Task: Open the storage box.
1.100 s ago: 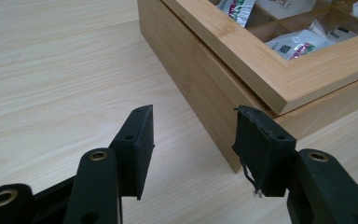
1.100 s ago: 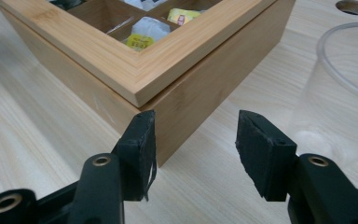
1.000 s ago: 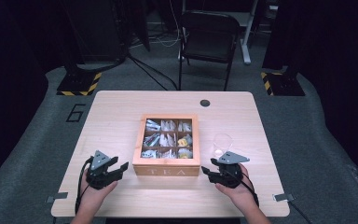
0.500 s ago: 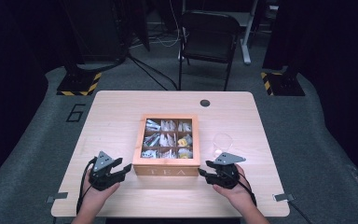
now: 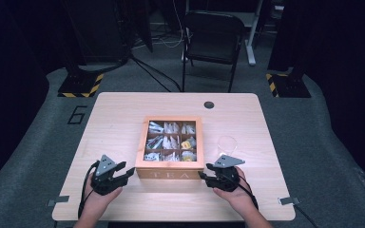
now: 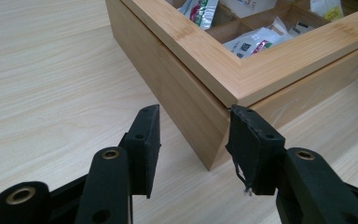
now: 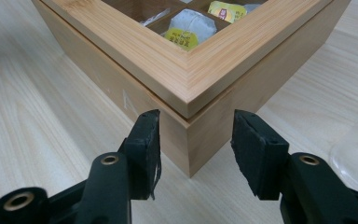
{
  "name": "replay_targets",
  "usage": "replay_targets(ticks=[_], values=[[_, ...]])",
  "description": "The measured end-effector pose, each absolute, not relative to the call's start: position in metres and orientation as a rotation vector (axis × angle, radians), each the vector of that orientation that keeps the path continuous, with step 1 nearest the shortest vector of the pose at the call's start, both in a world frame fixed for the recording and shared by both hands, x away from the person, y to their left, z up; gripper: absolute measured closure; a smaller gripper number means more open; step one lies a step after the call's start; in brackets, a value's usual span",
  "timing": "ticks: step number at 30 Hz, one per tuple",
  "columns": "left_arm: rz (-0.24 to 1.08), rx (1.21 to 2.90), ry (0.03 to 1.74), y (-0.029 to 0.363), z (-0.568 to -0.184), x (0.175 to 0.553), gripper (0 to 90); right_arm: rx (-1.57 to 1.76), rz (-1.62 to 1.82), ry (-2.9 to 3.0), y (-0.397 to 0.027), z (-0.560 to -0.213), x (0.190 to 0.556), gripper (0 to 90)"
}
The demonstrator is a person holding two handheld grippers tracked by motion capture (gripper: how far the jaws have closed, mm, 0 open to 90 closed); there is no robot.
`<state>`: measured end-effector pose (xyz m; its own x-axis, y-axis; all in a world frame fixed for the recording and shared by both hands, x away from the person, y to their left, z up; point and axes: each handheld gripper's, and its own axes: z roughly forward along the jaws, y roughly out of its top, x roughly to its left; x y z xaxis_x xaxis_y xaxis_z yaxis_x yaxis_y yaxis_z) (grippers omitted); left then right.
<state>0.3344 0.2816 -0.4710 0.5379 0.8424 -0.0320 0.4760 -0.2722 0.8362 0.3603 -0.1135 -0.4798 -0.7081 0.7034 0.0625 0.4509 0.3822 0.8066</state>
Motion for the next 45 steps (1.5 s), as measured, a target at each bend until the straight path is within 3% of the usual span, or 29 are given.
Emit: replay_targets(ticks=[16,45], values=[[0.546,1.949,1.028,0.264,-0.478,0.335,57.2,1.007,1.272,2.335,-0.108,-0.478,0.362,54.9],[0.604,1.865,1.105,0.242,-0.478,0.331,57.7,1.018,1.283,2.298,-0.103,-0.473,0.361,54.9]])
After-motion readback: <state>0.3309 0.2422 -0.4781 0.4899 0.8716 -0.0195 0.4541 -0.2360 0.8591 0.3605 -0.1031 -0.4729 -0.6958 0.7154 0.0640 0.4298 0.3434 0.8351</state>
